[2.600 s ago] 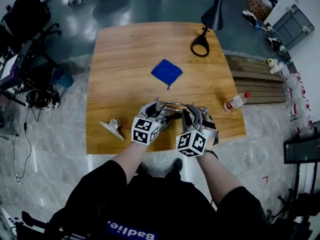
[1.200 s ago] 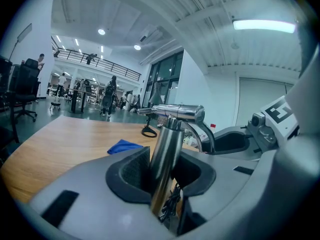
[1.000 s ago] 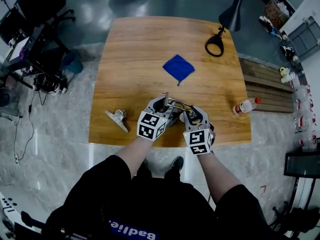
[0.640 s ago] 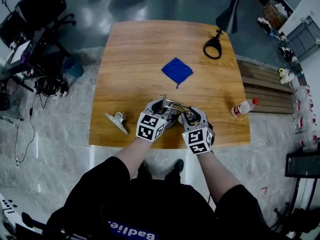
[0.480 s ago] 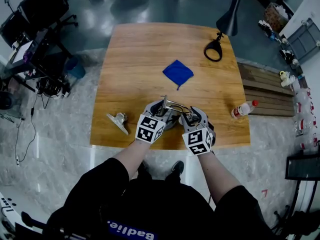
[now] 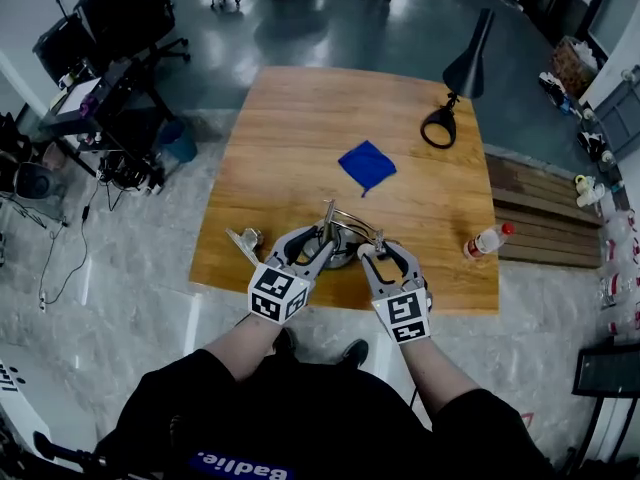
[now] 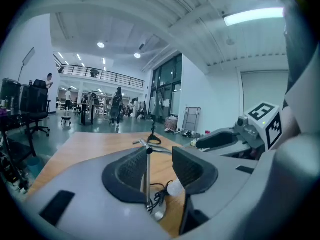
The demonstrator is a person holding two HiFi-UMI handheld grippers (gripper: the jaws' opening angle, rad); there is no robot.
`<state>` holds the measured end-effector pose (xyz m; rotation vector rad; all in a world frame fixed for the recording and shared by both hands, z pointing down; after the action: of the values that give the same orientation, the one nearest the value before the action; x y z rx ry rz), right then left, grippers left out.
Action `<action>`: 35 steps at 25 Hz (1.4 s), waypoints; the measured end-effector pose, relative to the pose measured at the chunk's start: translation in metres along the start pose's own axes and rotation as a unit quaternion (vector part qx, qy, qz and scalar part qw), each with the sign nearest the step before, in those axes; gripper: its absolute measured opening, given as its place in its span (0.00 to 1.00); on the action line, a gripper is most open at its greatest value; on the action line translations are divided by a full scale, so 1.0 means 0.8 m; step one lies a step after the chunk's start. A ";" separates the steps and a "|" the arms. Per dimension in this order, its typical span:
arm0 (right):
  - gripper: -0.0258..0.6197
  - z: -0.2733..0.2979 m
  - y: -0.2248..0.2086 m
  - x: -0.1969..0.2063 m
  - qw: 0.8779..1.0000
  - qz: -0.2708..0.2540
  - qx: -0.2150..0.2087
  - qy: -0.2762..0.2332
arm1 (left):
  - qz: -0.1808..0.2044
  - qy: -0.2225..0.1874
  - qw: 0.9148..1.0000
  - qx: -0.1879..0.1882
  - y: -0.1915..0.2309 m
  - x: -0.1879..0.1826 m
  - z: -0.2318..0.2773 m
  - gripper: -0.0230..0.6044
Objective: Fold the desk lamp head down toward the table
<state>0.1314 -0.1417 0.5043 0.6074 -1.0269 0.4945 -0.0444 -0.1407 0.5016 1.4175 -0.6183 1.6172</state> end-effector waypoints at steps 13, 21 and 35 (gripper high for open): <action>0.29 -0.125 0.142 -0.067 0.985 0.159 0.018 -0.071 | -0.016 -0.062 0.993 0.098 -0.089 -0.042 -0.195 0.28; 0.22 -0.166 0.213 -0.114 0.980 0.164 0.009 -0.114 | -0.006 -0.079 0.987 0.138 -0.108 -0.059 -0.272 0.21; 0.05 -0.235 0.183 -0.144 0.968 0.131 -0.097 -0.189 | -0.002 -0.113 0.987 0.117 -0.172 -0.087 -0.268 0.05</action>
<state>0.1068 0.0813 0.3629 0.3982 -1.5118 0.5125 -0.0413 0.0835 0.3625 1.7914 -0.5665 1.5784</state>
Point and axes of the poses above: the fingertips, and each gripper's own axes: z forward along the fingers, y to its left, x out of its underside, the point moved 7 cm from there along -z, backward along the fingers, and after that the axes turned 4 degrees about -z, right-handed, at the moved point
